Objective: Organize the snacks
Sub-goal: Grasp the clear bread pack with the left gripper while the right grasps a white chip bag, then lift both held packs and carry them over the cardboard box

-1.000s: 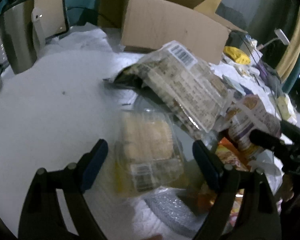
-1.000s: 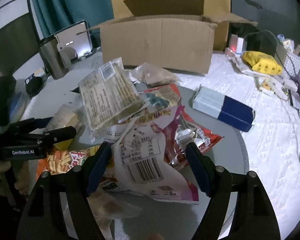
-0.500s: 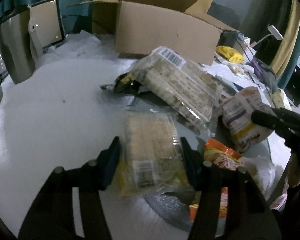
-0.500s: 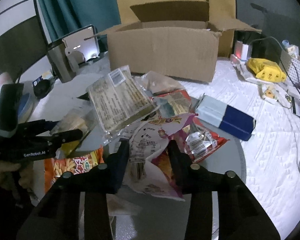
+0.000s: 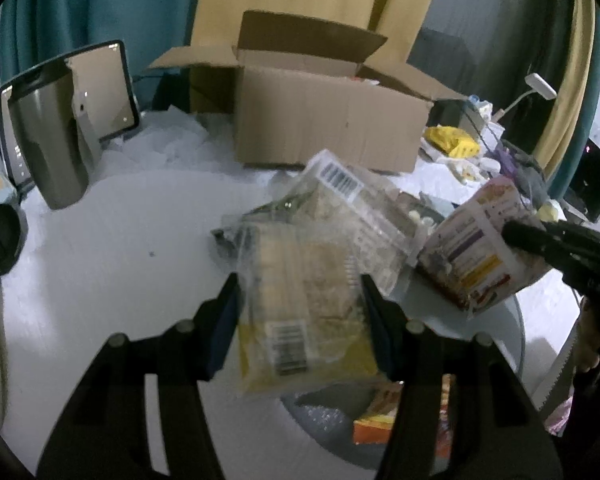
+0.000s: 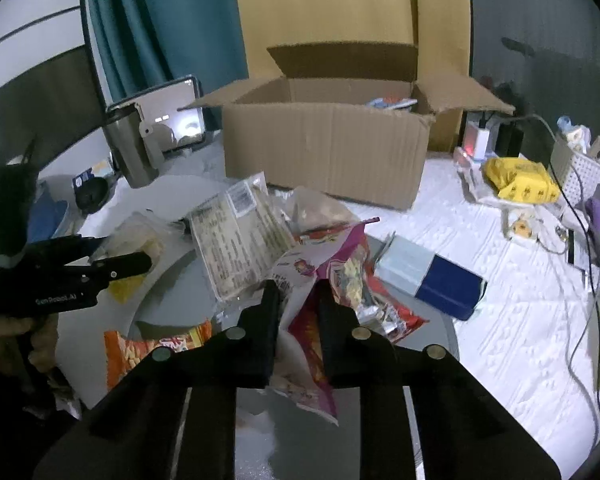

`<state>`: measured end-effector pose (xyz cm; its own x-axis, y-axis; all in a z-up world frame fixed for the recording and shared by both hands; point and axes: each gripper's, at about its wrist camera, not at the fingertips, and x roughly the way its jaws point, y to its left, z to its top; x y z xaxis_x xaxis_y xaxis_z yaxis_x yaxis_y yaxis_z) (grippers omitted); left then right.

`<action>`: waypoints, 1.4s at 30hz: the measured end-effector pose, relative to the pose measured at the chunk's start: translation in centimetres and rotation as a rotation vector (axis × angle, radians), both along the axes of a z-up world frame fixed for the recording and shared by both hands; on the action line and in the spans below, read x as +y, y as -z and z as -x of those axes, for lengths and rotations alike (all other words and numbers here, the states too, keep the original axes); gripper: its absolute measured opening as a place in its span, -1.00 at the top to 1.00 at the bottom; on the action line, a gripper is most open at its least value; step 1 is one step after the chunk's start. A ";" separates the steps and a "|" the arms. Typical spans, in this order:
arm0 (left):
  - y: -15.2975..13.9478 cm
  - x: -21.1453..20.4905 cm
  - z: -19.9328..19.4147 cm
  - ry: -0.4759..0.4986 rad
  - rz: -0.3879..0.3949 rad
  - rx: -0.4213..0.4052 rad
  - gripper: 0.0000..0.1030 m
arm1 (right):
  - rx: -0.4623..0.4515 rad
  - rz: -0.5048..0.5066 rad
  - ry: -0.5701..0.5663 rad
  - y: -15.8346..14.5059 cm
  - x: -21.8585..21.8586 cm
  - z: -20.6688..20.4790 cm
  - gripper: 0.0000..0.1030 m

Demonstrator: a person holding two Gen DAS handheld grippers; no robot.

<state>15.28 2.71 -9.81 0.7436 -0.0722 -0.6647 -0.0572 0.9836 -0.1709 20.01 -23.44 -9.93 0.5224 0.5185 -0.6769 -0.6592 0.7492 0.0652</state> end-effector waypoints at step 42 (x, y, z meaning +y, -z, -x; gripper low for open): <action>-7.3 0.2 -8.8 0.055 -0.076 -0.149 -0.13 | -0.143 -0.086 0.036 -6.8 1.9 -8.5 0.62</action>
<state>24.12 2.95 -2.55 0.8308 -0.0696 -0.5522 0.0176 0.9949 -0.0989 28.53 -21.56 -3.12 0.6294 0.5507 -0.5482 -0.6391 0.7682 0.0380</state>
